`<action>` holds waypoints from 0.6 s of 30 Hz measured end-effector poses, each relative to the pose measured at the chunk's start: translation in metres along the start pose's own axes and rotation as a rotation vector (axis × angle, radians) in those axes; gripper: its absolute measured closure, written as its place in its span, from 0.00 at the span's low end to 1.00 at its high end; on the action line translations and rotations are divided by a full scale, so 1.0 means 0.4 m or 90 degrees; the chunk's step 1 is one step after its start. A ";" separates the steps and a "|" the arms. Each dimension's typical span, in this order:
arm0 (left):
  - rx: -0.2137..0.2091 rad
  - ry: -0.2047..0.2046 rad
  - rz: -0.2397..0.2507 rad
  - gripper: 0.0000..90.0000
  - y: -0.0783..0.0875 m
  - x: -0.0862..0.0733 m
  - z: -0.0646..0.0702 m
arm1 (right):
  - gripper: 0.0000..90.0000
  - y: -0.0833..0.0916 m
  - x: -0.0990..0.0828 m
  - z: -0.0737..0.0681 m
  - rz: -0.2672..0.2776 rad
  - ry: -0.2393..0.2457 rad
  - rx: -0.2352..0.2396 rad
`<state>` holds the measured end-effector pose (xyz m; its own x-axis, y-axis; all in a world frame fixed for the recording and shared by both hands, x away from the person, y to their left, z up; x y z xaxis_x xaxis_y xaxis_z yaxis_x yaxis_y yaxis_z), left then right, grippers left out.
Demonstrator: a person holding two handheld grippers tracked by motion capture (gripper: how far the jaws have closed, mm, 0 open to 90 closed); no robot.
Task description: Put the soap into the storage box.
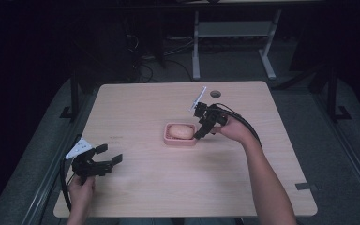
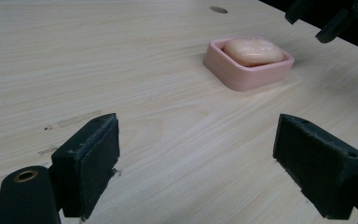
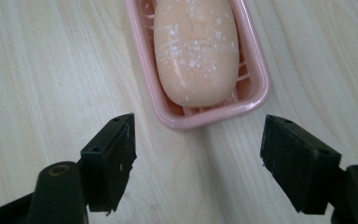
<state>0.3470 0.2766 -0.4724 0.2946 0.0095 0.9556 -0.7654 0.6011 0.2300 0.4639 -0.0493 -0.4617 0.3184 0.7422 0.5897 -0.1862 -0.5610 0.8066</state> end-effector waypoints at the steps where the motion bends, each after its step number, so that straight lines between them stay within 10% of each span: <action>1: 0.000 0.000 0.000 0.16 0.000 0.000 0.000 | 0.28 0.001 -0.003 0.000 0.000 -0.005 0.000; 18: 0.000 -0.002 -0.002 0.16 0.000 0.000 0.002 | 0.28 0.024 -0.046 -0.003 0.004 -0.017 -0.008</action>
<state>0.3466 0.2759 -0.4724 0.2956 0.0043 0.9553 -0.7640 0.6014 0.2337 0.4551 -0.0679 -0.4649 0.3417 0.7282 0.5941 -0.1994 -0.5615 0.8031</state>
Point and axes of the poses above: each handheld gripper's, and its own axes: y roughly backward along the jaws, x roughly out of its top, z roughly to its right, the point moved 8 cm from there along -y, roughly forward along the jaws, and after that the axes turned 13 degrees about z, right-handed, at the moved point
